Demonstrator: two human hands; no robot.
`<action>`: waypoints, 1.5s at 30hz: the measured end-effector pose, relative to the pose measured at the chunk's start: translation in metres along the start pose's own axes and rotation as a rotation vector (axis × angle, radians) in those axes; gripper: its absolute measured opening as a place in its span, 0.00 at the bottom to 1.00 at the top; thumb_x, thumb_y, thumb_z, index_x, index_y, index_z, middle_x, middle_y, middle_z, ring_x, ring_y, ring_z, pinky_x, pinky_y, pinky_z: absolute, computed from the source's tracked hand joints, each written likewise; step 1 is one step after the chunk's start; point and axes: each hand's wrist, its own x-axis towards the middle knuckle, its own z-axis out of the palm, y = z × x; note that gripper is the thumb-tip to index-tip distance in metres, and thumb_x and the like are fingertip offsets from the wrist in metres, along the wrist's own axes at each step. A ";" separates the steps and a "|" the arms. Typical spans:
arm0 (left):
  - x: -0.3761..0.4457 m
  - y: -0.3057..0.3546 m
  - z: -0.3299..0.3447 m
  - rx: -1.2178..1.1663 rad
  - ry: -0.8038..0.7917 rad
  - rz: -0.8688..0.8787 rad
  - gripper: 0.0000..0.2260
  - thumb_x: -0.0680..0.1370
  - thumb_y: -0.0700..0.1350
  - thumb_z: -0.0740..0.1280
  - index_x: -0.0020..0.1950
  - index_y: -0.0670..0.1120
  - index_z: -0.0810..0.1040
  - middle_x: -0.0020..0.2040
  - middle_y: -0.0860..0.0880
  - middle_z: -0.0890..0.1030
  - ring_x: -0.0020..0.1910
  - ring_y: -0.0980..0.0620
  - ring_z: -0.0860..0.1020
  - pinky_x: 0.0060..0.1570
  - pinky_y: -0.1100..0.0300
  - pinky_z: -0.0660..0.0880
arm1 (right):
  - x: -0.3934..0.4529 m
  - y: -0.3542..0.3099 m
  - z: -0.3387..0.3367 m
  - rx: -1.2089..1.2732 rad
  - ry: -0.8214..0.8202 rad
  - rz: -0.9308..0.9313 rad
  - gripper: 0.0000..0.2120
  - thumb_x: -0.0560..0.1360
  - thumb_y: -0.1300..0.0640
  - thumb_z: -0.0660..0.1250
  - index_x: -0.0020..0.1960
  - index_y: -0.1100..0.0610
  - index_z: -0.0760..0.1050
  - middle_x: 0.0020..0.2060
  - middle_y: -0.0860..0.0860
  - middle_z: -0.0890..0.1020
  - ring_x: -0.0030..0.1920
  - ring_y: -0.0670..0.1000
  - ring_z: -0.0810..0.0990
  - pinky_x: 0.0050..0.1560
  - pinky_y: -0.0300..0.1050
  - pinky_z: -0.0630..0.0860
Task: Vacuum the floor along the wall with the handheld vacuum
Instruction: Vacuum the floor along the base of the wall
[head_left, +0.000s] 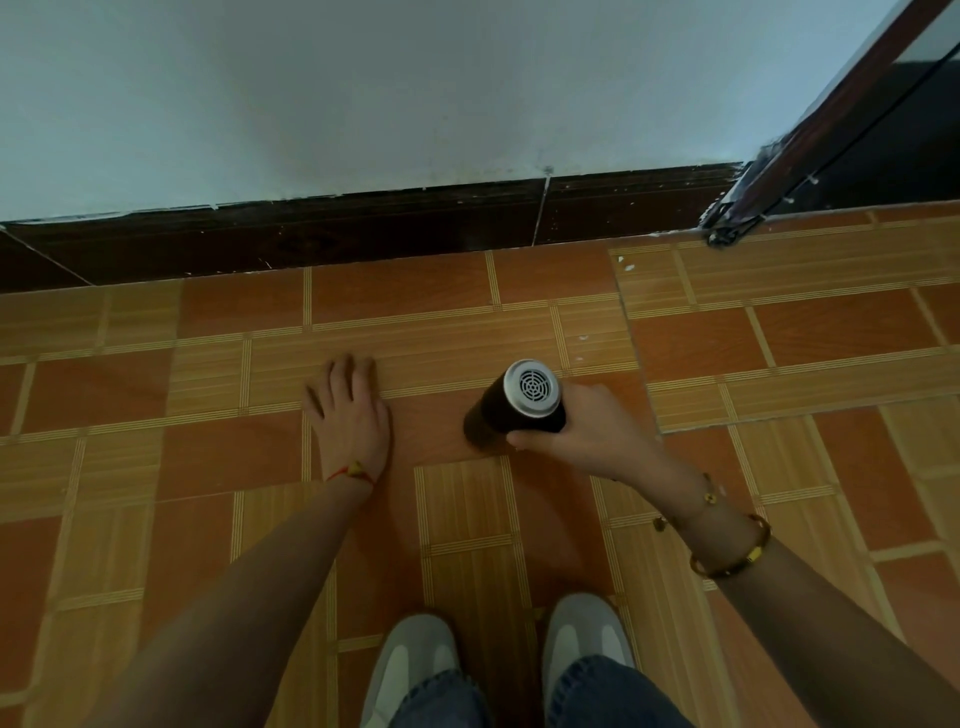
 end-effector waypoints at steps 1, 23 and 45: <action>0.000 0.000 0.000 -0.008 0.004 0.004 0.22 0.79 0.46 0.54 0.73 0.44 0.69 0.73 0.39 0.68 0.75 0.38 0.63 0.74 0.32 0.53 | 0.000 0.000 -0.001 -0.020 0.044 0.000 0.27 0.69 0.41 0.73 0.64 0.48 0.73 0.53 0.46 0.82 0.55 0.48 0.79 0.54 0.47 0.77; 0.000 0.019 0.007 -0.050 -0.040 0.051 0.23 0.80 0.51 0.52 0.74 0.47 0.67 0.75 0.42 0.65 0.77 0.41 0.59 0.75 0.34 0.51 | 0.033 0.001 -0.001 0.028 0.229 0.038 0.30 0.71 0.40 0.71 0.70 0.48 0.68 0.57 0.48 0.81 0.58 0.51 0.79 0.53 0.47 0.77; 0.001 0.021 0.003 -0.051 -0.017 0.047 0.22 0.80 0.51 0.55 0.73 0.48 0.68 0.75 0.43 0.66 0.76 0.43 0.60 0.74 0.35 0.53 | 0.142 -0.055 0.008 0.062 0.233 -0.174 0.34 0.72 0.41 0.71 0.72 0.52 0.65 0.60 0.51 0.81 0.59 0.53 0.79 0.54 0.46 0.77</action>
